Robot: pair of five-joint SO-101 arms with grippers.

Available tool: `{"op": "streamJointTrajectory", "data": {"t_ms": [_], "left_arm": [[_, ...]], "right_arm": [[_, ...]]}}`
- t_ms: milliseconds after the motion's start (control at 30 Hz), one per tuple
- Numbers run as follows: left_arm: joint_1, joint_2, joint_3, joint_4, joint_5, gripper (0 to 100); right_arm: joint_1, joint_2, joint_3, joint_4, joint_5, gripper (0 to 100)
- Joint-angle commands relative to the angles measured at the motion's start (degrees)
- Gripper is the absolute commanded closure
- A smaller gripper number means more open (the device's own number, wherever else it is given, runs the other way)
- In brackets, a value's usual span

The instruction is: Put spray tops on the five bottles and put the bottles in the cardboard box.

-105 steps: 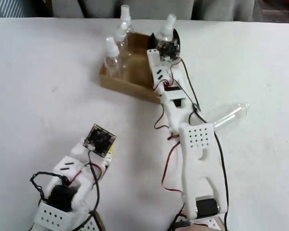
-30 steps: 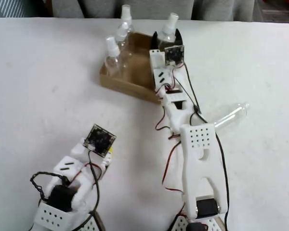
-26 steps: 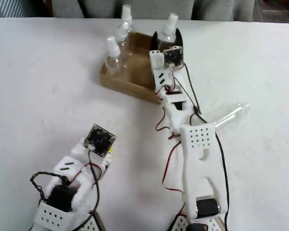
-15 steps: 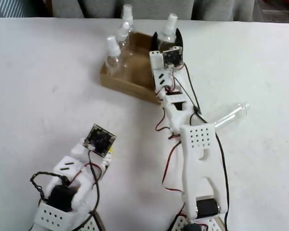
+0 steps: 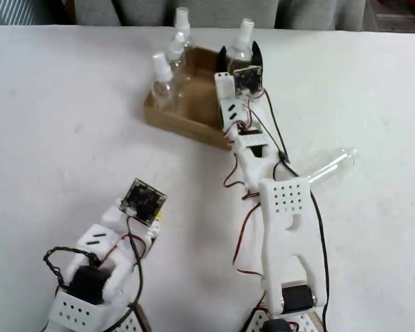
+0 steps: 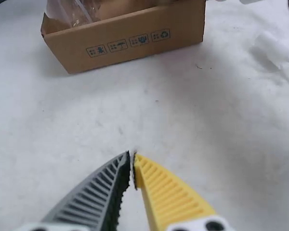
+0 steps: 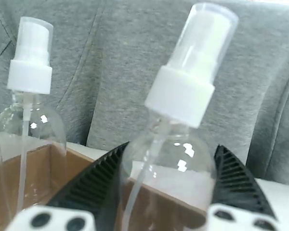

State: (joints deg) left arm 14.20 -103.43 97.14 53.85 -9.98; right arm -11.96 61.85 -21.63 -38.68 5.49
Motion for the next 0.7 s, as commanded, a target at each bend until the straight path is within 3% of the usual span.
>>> {"op": "streamJointTrajectory", "data": {"t_ms": [0,667], "left_arm": [[-0.6,-0.5,-0.1,-1.8,-0.4,98],[-0.6,-0.5,-0.1,-1.8,-0.4,98]], "right_arm": [[1.2,-5.5,-0.6,0.7,-2.2,77.2],[0.8,-6.2,-3.5,0.6,-2.2,77.2]]}}
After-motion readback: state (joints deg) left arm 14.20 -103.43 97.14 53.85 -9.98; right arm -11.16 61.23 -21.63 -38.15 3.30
